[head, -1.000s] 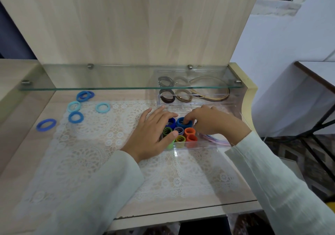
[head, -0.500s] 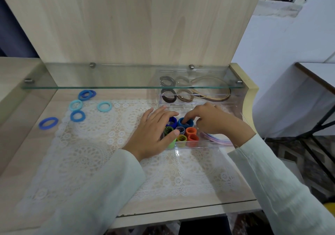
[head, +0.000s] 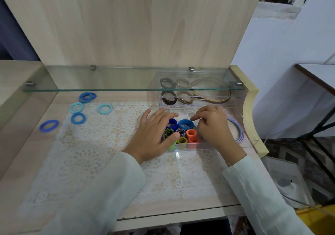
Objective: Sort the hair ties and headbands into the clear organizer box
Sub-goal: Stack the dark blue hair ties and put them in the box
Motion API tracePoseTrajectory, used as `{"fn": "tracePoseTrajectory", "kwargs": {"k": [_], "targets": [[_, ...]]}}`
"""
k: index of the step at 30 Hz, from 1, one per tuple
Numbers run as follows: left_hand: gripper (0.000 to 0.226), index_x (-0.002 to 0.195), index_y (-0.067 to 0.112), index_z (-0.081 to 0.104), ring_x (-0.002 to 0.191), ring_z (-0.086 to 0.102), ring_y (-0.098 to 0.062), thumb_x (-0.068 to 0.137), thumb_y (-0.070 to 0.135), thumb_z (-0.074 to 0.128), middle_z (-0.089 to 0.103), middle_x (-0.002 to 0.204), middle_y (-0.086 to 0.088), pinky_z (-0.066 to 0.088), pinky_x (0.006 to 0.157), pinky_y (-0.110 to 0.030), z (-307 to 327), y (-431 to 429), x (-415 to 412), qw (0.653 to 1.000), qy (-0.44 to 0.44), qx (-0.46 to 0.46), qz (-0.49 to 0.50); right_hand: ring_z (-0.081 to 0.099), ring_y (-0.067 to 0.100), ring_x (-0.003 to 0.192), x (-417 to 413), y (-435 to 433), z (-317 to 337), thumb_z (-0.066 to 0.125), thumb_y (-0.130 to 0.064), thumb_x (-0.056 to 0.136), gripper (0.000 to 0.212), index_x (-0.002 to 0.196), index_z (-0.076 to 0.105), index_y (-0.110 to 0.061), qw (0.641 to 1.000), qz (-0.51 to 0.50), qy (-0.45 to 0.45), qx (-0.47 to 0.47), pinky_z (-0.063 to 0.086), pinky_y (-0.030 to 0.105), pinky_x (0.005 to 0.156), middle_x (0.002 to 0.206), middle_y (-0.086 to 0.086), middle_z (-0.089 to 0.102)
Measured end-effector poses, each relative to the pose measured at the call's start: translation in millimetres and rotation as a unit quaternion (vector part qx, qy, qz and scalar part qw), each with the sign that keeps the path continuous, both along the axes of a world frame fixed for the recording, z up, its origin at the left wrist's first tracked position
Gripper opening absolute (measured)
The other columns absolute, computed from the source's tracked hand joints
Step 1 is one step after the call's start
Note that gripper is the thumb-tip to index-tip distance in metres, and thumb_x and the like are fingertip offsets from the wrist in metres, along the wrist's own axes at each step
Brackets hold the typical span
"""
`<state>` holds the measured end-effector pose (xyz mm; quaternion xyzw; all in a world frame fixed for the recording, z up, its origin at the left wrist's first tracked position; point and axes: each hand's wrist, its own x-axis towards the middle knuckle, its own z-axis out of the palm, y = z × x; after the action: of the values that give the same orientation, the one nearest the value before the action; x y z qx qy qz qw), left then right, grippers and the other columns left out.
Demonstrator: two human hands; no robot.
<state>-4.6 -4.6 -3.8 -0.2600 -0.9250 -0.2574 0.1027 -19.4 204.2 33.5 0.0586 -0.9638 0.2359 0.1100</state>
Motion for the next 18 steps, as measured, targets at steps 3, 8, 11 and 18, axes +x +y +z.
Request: {"fn": "tracePoseTrajectory", "kwargs": {"k": [3,8,11,18], "targets": [[0.077,0.142,0.031,0.038,0.149,0.016,-0.008,0.089,0.075,0.003,0.045,0.147,0.009,-0.001,0.120,-0.051,0.1,0.7,-0.3,1.000,0.002,0.000,0.004,0.042,0.020,0.110,0.9,-0.4,-3.0,0.047,0.001,0.084,0.038,0.093,0.076,-0.021,1.000,-0.009,0.008,0.006,0.033,0.035,0.089,0.108,-0.005,0.062],[0.075,0.142,0.030,0.037,0.149,0.016,-0.008,0.090,0.075,0.007,0.044,0.148,0.009,-0.001,0.120,-0.050,-0.2,0.8,-0.9,1.000,0.000,0.002,0.007,0.042,0.019,0.111,1.0,-0.4,-3.0,0.047,0.002,0.084,0.037,0.092,0.076,-0.019,1.000,-0.003,0.006,0.003,0.033,0.036,0.092,0.108,-0.004,0.062],[0.072,0.143,0.030,0.035,0.149,0.014,-0.008,0.088,0.075,0.026,0.042,0.150,0.009,-0.001,0.121,-0.048,-0.1,0.8,-0.2,1.000,0.000,-0.011,0.007,0.043,0.021,0.110,0.0,-0.6,-4.6,0.048,0.003,0.083,0.037,0.090,0.077,-0.019,1.000,0.000,0.007,0.002,0.035,0.038,0.092,0.106,-0.004,0.063],[0.077,0.143,0.032,0.033,0.150,0.013,-0.008,0.082,0.080,0.032,0.041,0.150,0.010,-0.002,0.122,-0.045,1.9,0.8,-0.3,1.000,-0.007,-0.010,0.009,0.044,0.023,0.109,-0.6,0.0,-6.1,0.047,0.006,0.079,0.039,0.091,0.077,-0.018,1.000,0.004,0.017,-0.003,0.035,0.036,0.091,0.105,-0.002,0.064]]}}
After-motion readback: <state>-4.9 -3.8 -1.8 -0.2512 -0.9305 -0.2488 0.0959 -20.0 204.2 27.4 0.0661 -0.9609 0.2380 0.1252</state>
